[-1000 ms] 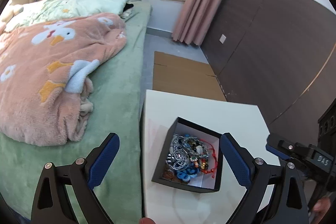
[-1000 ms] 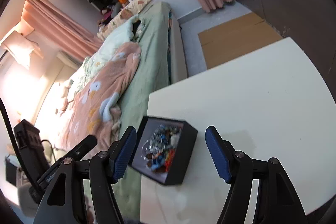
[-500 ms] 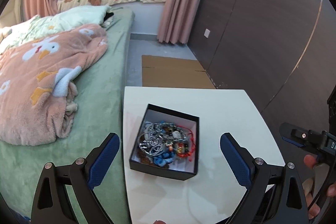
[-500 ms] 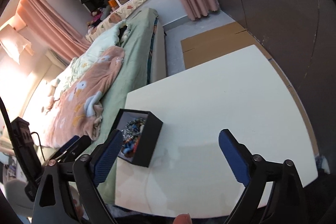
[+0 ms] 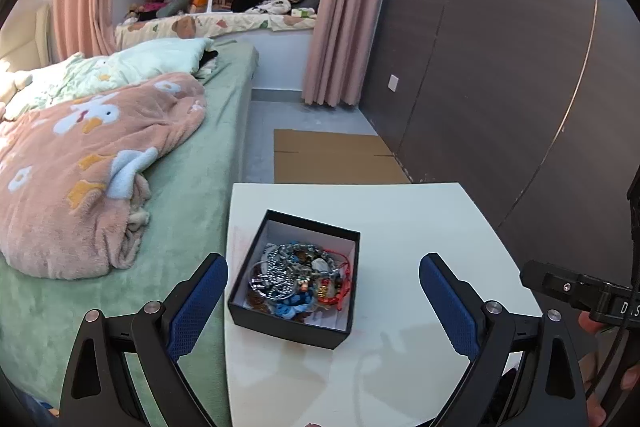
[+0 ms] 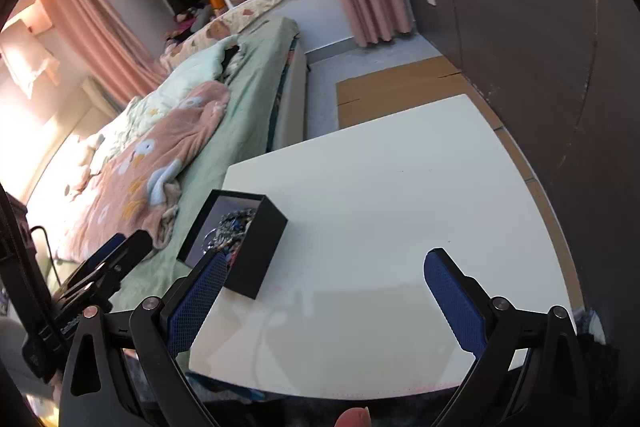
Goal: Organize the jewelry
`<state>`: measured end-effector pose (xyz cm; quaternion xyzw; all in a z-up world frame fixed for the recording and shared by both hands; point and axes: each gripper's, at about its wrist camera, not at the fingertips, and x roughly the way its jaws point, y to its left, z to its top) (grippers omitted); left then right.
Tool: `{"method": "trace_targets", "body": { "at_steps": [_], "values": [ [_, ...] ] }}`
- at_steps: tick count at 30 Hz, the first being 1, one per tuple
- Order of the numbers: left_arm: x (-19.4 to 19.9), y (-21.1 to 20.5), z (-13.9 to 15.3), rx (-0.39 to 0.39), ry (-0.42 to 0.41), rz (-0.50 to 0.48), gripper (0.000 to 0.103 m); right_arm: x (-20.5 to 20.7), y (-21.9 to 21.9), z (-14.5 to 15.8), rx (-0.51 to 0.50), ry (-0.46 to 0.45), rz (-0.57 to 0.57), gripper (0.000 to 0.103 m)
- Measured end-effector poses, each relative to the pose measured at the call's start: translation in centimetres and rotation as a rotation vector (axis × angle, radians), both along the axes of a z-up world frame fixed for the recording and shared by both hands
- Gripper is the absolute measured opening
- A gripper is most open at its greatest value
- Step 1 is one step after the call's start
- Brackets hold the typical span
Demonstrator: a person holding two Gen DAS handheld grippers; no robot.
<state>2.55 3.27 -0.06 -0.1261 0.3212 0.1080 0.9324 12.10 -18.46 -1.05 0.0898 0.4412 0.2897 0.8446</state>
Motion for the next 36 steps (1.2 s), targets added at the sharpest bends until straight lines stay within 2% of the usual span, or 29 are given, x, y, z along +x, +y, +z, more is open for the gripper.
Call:
{"method": "trace_targets", "body": {
  "at_steps": [8, 15, 27, 36],
  "values": [
    [0.8, -2.1, -0.5, 0.035, 0.012, -0.032, 0.097, -0.3, -0.6, 0.1, -0.007, -0.005, 0.007, 0.1],
    [0.6, -2.3, 0.0, 0.054, -0.011, -0.033, 0.097, -0.6, -1.3, 0.3, -0.005, -0.016, -0.01, 0.1],
    [-0.6, -2.1, 0.7, 0.042, -0.032, -0.037, 0.097, -1.3, -0.9, 1.7, -0.029, -0.088, -0.022, 0.1],
    [-1.0, -2.0, 1.1, 0.032, -0.037, -0.043, 0.097, -2.1, -0.5, 2.5, -0.05, -0.103, -0.011, 0.1]
  ]
}}
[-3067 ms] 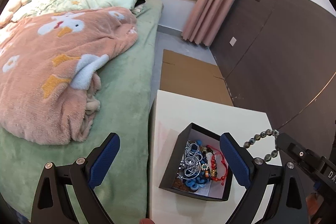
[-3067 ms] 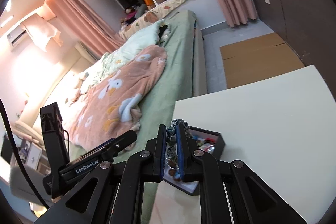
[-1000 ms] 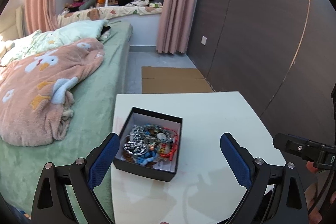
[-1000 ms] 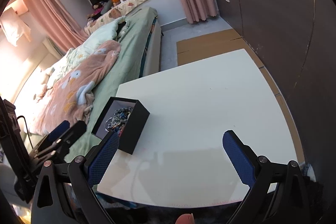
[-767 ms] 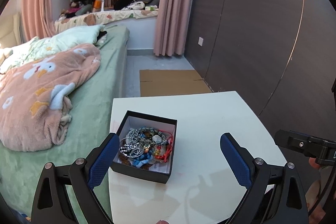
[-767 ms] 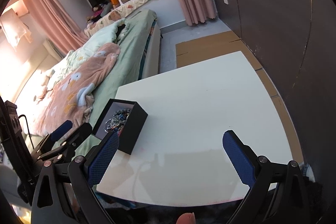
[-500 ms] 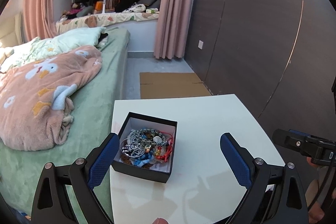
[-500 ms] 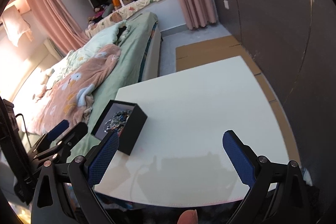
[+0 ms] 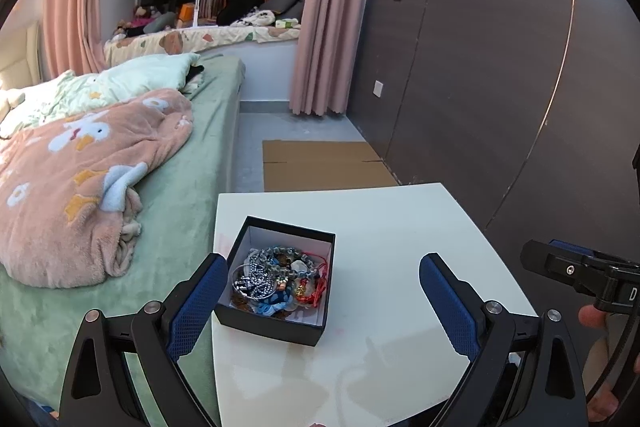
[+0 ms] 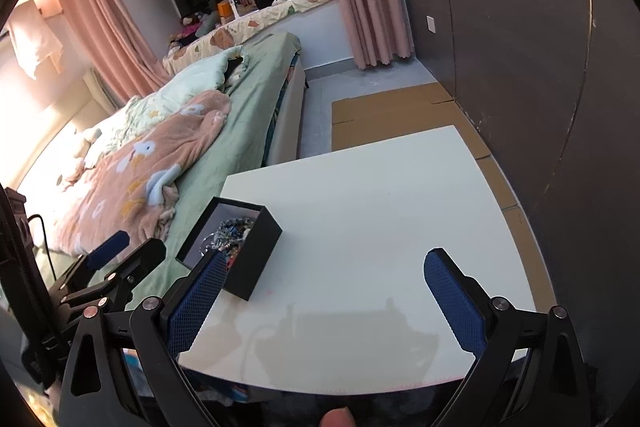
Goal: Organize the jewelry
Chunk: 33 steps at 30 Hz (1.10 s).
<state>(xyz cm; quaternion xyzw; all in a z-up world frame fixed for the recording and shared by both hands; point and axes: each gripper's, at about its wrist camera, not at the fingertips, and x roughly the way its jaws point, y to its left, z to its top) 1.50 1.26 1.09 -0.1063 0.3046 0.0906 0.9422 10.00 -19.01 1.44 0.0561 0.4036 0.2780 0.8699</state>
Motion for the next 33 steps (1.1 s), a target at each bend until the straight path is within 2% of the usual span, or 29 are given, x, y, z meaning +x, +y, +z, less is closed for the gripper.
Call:
{"method": "trace_targets", "body": {
  "at_steps": [19, 33],
  "values": [
    [-0.07, -0.17, 0.1, -0.011, 0.005, -0.007, 0.097, -0.49, -0.06, 0.56, 0.005, -0.002, 0.002, 0.1],
    [-0.03, -0.02, 0.09, 0.01, 0.002, -0.001, 0.097, -0.56, 0.0, 0.6, 0.003, 0.008, -0.004, 0.1]
  ]
}}
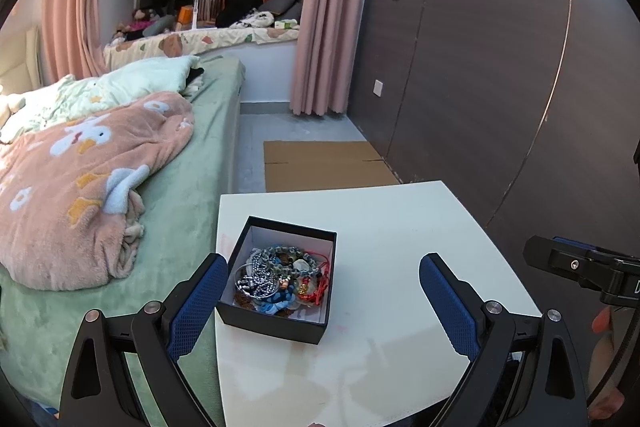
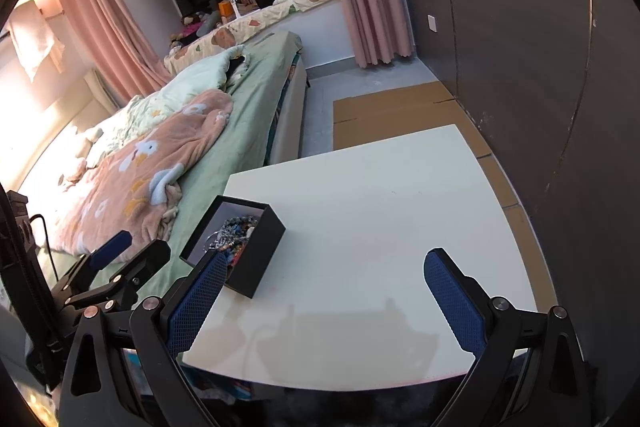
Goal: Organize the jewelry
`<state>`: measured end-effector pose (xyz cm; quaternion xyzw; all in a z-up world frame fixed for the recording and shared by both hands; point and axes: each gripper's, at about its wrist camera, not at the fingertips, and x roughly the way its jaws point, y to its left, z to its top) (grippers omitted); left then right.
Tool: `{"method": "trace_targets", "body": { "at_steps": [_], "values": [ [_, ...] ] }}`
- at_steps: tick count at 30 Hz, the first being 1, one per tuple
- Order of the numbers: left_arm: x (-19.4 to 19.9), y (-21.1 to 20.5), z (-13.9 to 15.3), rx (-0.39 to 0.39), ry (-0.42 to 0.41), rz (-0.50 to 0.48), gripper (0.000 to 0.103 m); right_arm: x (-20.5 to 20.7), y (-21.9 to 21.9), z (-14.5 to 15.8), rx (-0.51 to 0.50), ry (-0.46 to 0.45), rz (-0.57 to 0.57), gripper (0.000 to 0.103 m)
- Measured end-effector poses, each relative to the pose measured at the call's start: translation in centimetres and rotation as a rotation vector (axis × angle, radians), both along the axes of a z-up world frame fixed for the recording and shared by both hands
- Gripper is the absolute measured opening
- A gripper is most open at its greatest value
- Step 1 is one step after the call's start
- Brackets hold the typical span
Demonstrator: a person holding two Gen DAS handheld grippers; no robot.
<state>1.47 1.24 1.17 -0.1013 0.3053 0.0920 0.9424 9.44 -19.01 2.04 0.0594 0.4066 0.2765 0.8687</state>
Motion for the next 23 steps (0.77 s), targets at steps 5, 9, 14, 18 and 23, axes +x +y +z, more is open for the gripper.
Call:
{"method": "trace_targets", "body": {
  "at_steps": [5, 9, 14, 18, 23],
  "values": [
    [0.0, -0.2, 0.1, 0.017, -0.006, 0.002, 0.097, 0.1, -0.2, -0.1, 0.003, 0.007, -0.002, 0.1],
    [0.3, -0.7, 0.0, 0.035, 0.003, -0.015, 0.097, 0.1, -0.2, -0.1, 0.002, 0.008, -0.003, 0.1],
    [0.5, -1.0, -0.3, 0.041, 0.013, -0.026, 0.097, 0.4, -0.2, -0.3, -0.007, 0.012, -0.007, 0.1],
    [0.6, -0.7, -0.5, 0.043, 0.011, -0.019, 0.097, 0.5, -0.4, -0.5, -0.011, 0.021, -0.012, 0.1],
    [1.5, -0.4, -1.2, 0.023, 0.035, -0.008, 0.097, 0.6, -0.6, -1.0, -0.021, 0.035, -0.013, 0.1]
  ]
}}
